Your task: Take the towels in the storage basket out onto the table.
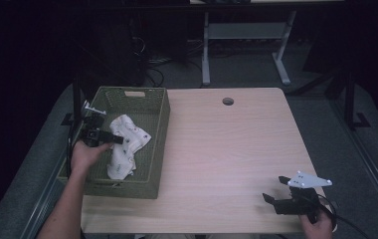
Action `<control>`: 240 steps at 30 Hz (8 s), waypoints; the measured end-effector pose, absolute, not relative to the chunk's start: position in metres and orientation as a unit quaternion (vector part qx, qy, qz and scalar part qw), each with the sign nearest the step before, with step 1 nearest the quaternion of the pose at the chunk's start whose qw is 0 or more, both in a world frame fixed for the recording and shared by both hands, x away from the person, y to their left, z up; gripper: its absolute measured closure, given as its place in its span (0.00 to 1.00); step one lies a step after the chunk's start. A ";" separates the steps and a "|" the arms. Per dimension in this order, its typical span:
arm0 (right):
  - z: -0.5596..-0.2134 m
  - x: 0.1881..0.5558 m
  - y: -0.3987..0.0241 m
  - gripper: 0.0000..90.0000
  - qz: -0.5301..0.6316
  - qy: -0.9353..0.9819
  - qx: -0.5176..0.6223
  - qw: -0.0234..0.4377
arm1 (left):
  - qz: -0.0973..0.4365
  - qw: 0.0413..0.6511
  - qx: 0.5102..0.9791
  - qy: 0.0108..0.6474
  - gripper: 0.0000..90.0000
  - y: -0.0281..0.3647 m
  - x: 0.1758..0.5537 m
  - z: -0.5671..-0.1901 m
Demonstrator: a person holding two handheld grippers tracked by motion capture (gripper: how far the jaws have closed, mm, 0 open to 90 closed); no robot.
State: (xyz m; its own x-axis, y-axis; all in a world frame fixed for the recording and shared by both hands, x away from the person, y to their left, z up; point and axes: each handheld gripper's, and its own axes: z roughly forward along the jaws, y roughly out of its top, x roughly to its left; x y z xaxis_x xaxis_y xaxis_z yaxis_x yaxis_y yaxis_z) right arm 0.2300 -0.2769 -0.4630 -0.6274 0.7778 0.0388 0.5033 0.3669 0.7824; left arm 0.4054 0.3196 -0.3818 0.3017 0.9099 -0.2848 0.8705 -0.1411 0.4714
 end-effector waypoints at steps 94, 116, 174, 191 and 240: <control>-0.462 0.231 -0.281 0.16 0.412 0.794 0.409 0.183 | -0.038 0.602 0.592 0.535 0.94 0.358 0.361 -0.332; -0.460 0.231 -0.284 0.16 0.416 0.786 0.416 0.191 | -0.056 0.646 0.558 0.518 0.94 0.357 0.359 -0.316; -0.460 0.234 -0.283 0.16 0.421 0.783 0.415 0.191 | -0.082 0.663 0.612 0.423 0.94 0.266 0.368 -0.252; -0.459 0.234 -0.284 0.16 0.424 0.785 0.409 0.192 | -0.110 0.650 0.633 0.406 0.94 0.216 0.380 -0.267; -0.457 0.231 -0.289 0.16 0.434 0.779 0.409 0.192 | -0.136 0.591 0.668 0.431 0.94 0.077 0.397 -0.382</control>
State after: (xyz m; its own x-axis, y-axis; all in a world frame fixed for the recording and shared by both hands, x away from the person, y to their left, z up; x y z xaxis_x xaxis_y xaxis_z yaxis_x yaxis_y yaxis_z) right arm 0.2305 -0.2886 -0.4568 -0.5912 0.8047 0.0552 0.4713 0.2891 0.8332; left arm 0.3969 0.0768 -0.3821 0.5918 0.4141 -0.6916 0.7366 0.0705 0.6726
